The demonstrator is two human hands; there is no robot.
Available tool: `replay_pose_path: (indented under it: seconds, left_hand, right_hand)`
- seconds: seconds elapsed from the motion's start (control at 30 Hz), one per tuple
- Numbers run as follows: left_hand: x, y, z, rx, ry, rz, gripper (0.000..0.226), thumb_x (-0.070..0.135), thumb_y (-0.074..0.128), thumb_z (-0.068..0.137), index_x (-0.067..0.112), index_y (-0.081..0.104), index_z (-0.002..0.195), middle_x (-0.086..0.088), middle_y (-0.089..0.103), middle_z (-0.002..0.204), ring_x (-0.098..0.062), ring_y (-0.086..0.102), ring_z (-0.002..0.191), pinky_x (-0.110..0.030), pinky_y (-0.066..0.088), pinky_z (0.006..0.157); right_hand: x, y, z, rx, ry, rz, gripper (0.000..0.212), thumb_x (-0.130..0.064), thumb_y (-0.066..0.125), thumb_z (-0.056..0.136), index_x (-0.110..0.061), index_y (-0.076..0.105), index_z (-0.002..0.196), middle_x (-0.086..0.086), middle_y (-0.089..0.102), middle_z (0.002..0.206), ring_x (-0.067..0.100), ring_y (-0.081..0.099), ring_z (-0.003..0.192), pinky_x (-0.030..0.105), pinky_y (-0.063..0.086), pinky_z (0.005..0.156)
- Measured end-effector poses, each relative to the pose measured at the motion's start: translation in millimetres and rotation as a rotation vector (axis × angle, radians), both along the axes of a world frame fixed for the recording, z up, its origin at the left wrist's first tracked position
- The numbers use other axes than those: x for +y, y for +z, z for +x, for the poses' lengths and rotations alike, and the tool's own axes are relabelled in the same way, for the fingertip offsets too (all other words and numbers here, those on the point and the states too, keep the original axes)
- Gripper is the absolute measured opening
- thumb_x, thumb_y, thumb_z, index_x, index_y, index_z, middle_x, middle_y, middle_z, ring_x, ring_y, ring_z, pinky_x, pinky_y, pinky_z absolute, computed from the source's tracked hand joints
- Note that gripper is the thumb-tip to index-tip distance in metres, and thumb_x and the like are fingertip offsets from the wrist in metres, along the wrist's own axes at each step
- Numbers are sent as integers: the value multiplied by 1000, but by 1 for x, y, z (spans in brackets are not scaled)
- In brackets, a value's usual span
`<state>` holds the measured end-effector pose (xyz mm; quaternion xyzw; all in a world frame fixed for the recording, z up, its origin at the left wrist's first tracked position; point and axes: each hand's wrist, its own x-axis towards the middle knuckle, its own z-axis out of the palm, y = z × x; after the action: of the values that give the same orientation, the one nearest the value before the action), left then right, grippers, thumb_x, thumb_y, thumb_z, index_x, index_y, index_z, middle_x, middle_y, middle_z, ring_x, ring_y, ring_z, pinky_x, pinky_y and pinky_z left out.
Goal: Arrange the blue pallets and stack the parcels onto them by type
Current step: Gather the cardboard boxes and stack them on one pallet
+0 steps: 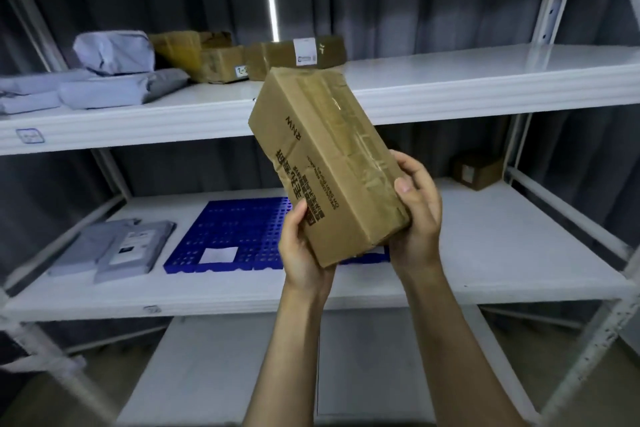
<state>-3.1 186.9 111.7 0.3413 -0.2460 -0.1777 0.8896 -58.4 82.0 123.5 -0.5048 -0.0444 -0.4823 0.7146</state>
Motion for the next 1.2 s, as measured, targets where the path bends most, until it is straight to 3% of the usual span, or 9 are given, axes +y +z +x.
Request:
replay_pose_path:
  seconds: [0.07,0.2,0.37,0.5,0.6,0.73,0.83,1.0,1.2]
  left_hand:
    - [13,-12,4,19,7,49,33,36,48,84,21,68,104,-1,72,99,-18,67,94,-33,55,78]
    - [33,-35,12,94,20,86,32,34,45,84,25,74,94,-2,72,99,-20,65,97,-43,46,91]
    - [53,-55,27,201,84,272,28,29,40,94,22,65,103,0,71,96,-19,63,97,-39,47,88]
    - [60,-70,41,219,150,511,36,37,39,98,19,61,119,-7,65,118,-21,60,109,-32,49,80]
    - [63,-72,43,199,139,506,43,49,37,98,22,61,120,-5,68,115,-18,64,102,-31,51,74]
    - [62,-72,45,176,55,467,50,59,40,89,26,61,121,-3,71,113,-20,66,107,-43,51,94]
    - [60,-78,49,193,28,451,55,60,47,84,25,57,125,-5,70,116,-21,66,108,-48,49,99]
    - [53,-84,57,356,-94,306,58,64,39,87,30,52,132,-6,67,123,-28,62,115,-50,48,99]
    - [31,-81,54,286,-145,359,44,58,36,93,32,58,121,-3,68,120,-23,64,113,-46,49,97]
  right_hand:
    - [8,-13,3,72,82,6,60,-35,57,77,2,55,124,19,62,116,29,59,106,37,50,85]
    - [22,-41,10,213,308,65,44,-27,51,81,-14,61,121,6,68,114,21,62,109,30,49,86]
    - [35,-72,21,378,424,184,51,-25,49,76,-17,56,126,3,69,107,20,63,96,34,51,72]
    - [43,-85,30,448,281,94,62,-34,63,65,-26,57,126,6,61,123,21,60,109,33,50,76]
    - [49,-90,35,438,136,-93,67,-33,65,68,-26,54,133,1,58,130,17,58,116,27,52,81]
    - [54,-91,44,447,-26,-301,70,-33,68,69,-21,51,135,2,54,132,18,54,121,29,55,86]
    - [51,-93,48,471,-75,-437,70,-38,73,72,-18,49,135,2,51,135,18,49,126,36,54,92]
    - [35,-87,40,406,45,-178,63,-45,62,76,-15,52,131,5,61,127,15,60,117,24,53,85]
    - [10,-94,46,642,276,71,75,-54,68,63,-25,54,131,1,66,123,19,63,114,34,53,87]
